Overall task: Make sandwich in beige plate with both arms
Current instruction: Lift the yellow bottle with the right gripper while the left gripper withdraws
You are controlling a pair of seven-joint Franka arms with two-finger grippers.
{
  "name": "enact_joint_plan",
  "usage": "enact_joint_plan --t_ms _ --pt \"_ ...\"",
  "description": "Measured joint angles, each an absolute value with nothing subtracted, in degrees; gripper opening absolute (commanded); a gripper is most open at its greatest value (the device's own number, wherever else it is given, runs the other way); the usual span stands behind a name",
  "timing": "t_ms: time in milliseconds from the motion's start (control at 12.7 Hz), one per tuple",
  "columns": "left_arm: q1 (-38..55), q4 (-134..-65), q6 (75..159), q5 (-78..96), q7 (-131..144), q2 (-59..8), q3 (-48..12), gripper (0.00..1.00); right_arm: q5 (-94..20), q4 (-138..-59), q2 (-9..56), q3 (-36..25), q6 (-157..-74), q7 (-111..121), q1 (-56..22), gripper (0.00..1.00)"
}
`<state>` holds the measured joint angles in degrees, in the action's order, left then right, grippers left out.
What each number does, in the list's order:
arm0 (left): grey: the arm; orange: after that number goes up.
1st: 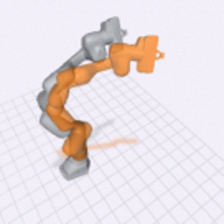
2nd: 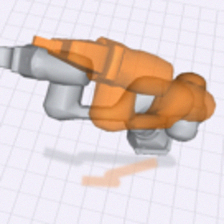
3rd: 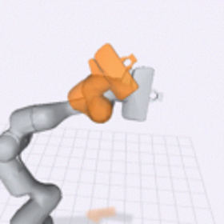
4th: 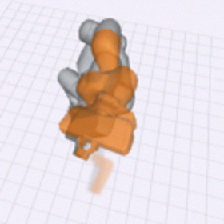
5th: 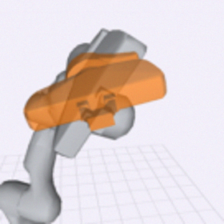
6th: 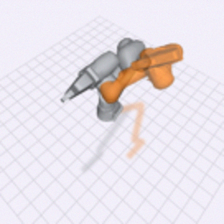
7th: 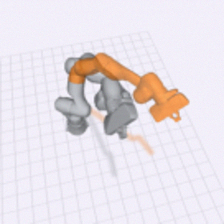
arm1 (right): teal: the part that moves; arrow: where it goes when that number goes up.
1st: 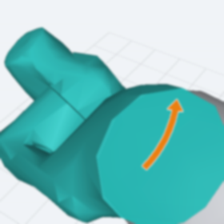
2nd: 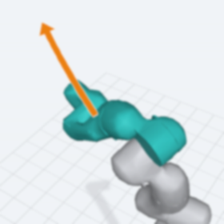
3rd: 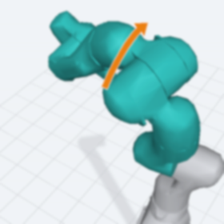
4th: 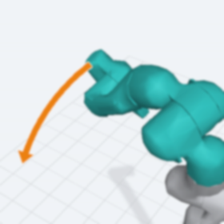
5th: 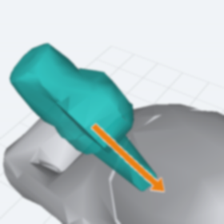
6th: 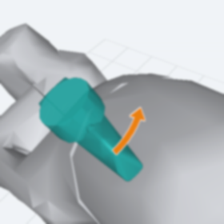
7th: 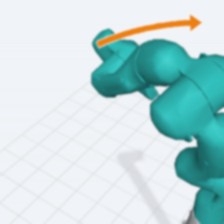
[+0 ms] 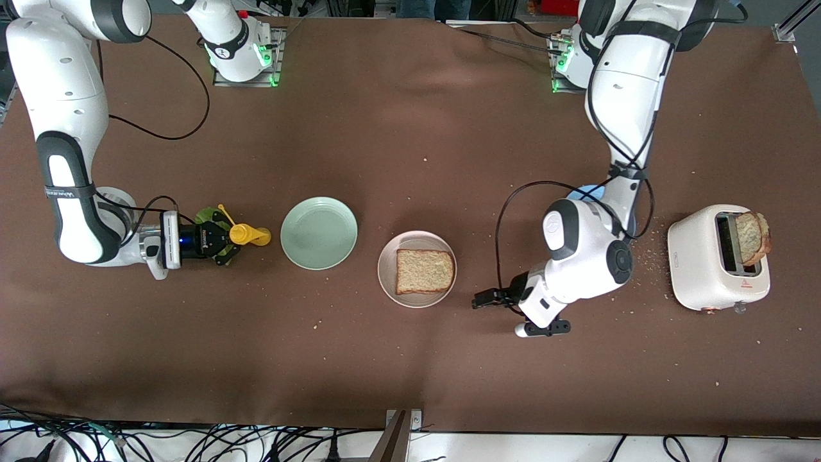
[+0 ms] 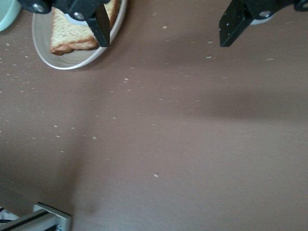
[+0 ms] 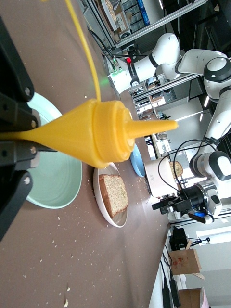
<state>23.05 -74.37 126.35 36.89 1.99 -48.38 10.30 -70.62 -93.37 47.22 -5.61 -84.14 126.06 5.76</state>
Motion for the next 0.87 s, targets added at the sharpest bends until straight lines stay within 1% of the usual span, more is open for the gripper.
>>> enact_joint_plan --t_ms 236,473,709,866 --pt "18.71 -74.30 115.41 31.14 1.84 -44.62 15.26 1.00 -67.88 -88.14 46.48 -5.47 -83.93 117.03 4.55 0.00" --pt "11.87 -74.16 105.48 23.16 -0.86 -40.70 15.64 1.00 -63.55 -81.60 45.28 -5.46 -85.00 104.89 1.48 0.00" --pt "9.86 -74.01 99.65 15.66 -1.75 -37.79 15.65 1.00 -58.01 -75.36 45.18 -5.42 -90.06 93.18 -3.42 0.00" --pt "9.30 -73.81 95.62 11.32 -1.78 -35.33 15.57 1.00 -51.94 -72.08 45.20 -5.41 -94.84 84.80 -8.11 0.00"
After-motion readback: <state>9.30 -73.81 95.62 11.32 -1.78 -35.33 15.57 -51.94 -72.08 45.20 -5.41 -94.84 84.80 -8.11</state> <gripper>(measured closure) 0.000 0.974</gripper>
